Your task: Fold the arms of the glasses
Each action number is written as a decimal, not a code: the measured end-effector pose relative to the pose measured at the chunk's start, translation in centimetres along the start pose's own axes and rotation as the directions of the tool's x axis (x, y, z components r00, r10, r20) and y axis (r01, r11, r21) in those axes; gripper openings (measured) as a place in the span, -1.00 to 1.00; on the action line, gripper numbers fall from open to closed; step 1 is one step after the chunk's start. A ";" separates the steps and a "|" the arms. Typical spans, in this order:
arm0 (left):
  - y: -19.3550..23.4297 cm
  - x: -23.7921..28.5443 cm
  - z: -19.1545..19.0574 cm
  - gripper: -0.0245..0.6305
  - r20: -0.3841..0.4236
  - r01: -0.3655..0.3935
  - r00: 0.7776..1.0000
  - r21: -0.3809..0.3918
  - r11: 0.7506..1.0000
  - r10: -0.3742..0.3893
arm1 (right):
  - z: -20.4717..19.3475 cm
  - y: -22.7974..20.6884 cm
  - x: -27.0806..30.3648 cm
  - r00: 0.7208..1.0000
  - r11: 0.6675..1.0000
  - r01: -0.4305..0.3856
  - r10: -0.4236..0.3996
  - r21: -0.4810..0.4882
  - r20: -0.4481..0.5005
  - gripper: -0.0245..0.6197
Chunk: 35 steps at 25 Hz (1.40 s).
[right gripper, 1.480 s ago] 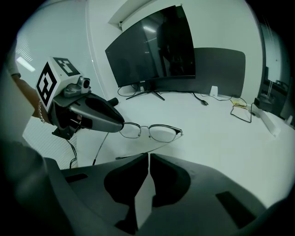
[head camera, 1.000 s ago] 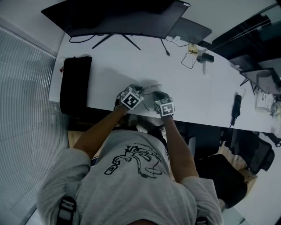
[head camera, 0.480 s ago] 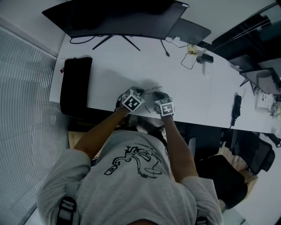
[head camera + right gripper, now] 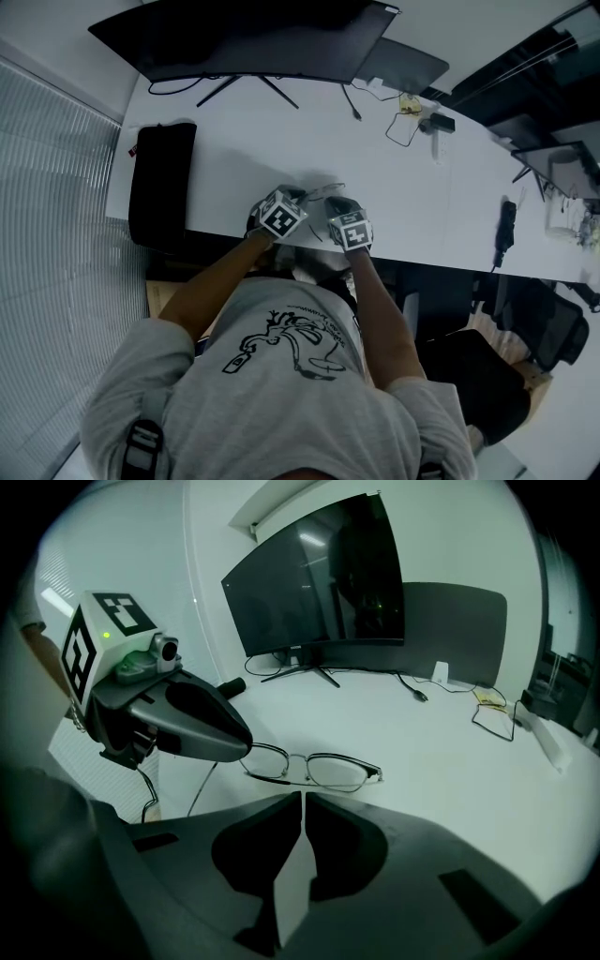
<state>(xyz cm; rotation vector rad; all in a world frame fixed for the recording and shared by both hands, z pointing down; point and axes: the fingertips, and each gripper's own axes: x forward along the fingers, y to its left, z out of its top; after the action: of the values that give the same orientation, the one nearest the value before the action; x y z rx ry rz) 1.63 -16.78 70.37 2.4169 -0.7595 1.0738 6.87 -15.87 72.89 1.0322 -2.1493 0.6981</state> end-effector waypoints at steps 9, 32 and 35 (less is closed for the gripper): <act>0.5 0.0 0.4 -0.80 0.008 -0.012 1.000 0.009 1.000 0.012 | -0.1 1.1 -2.0 0.999 1.000 -0.011 0.011 0.001 0.040 -0.67; 2.4 0.5 0.8 -0.81 0.005 -0.024 1.000 0.007 1.000 0.024 | -2.5 4.4 -1.4 1.000 0.999 -0.005 0.003 -0.045 -0.030 0.33; 2.2 0.3 0.9 -0.81 0.009 -0.018 1.000 0.010 1.000 0.018 | -3.0 4.1 -1.4 0.999 0.999 0.007 -0.009 -0.043 -0.043 0.33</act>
<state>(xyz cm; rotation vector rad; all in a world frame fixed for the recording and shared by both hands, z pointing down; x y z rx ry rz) 0.93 -19.10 70.30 2.4289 -0.7824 1.0774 5.12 -10.88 73.04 0.9937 -2.1131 0.6617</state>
